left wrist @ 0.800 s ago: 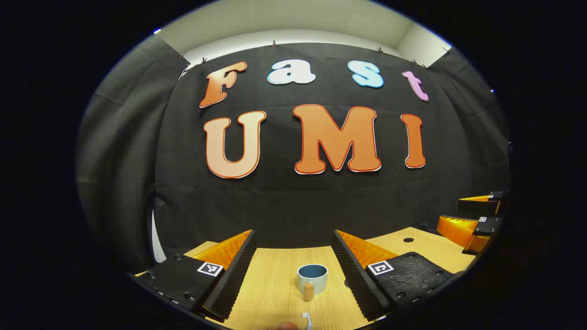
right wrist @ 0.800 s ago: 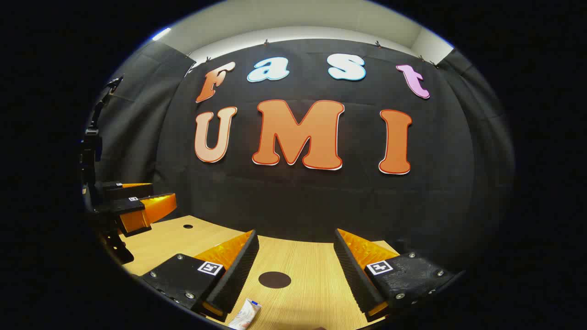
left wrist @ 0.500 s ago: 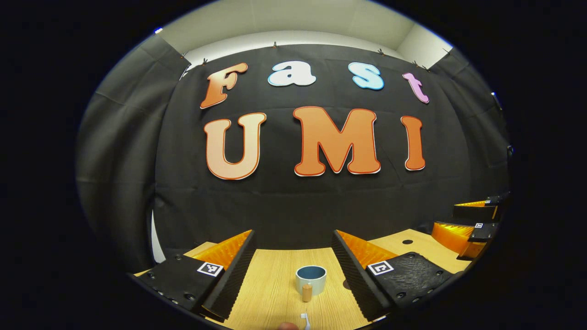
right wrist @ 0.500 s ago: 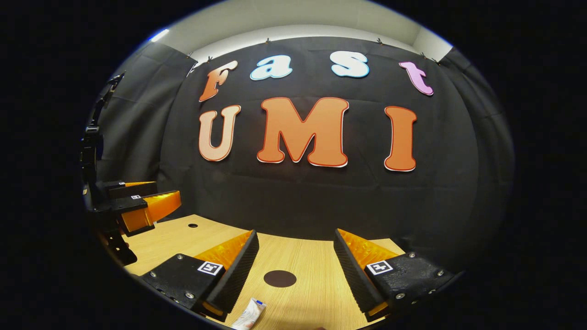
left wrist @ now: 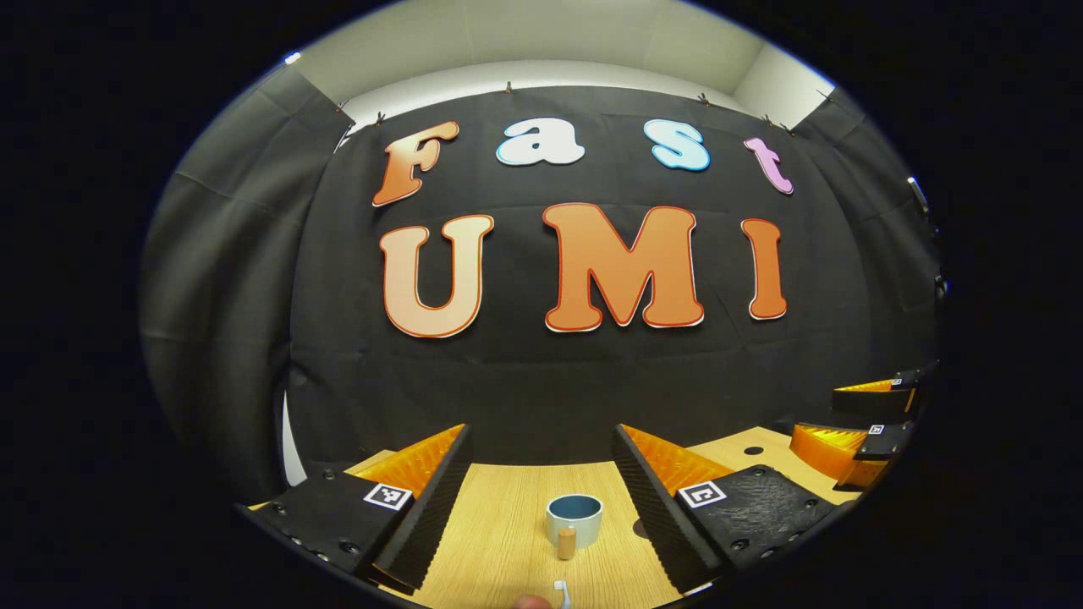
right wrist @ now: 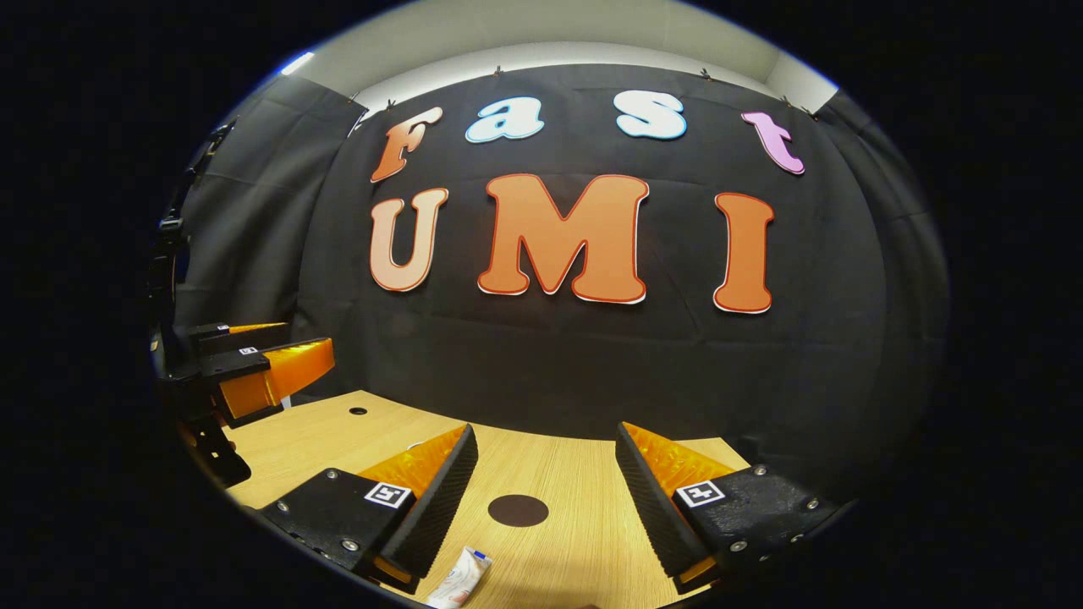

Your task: Put the toothbrush and toothpaste on the desktop into the cup, then pick up the cup and place it on the coaster on the desktop.

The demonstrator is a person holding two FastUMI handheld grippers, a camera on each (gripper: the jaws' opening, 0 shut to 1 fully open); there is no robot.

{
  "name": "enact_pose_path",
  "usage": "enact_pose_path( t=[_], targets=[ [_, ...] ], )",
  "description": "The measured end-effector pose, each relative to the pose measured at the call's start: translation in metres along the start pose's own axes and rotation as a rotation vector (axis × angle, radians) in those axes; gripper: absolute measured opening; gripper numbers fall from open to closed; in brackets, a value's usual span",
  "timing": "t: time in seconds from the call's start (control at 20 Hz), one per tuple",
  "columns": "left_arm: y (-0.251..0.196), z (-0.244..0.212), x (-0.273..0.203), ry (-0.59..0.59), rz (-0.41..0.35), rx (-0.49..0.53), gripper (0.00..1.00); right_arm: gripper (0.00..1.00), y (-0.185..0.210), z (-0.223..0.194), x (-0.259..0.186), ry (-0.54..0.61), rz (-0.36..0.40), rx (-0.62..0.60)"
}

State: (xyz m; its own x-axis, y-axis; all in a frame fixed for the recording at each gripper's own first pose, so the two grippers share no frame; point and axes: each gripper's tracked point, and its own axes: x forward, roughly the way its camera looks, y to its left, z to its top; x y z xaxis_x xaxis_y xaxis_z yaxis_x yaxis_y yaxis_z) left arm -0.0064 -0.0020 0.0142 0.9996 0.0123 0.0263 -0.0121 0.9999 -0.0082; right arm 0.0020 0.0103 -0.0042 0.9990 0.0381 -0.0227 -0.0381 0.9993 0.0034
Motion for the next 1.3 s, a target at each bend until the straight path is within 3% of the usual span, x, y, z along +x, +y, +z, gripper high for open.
enact_pose_path(
  t=[0.25,0.65,1.3],
  targets=[
    [0.001,-0.004,0.000,0.016,0.008,-0.001,0.98,0.98,0.006,-0.005,-0.004,0.012,0.019,0.001],
    [-0.001,-0.038,-0.004,0.145,0.003,-0.004,0.98,0.98,0.018,-0.029,-0.007,0.090,0.041,-0.011],
    [-0.013,-0.128,-0.015,0.470,-0.056,-0.035,0.98,0.98,0.043,-0.119,-0.012,0.389,0.093,0.058]
  ],
)
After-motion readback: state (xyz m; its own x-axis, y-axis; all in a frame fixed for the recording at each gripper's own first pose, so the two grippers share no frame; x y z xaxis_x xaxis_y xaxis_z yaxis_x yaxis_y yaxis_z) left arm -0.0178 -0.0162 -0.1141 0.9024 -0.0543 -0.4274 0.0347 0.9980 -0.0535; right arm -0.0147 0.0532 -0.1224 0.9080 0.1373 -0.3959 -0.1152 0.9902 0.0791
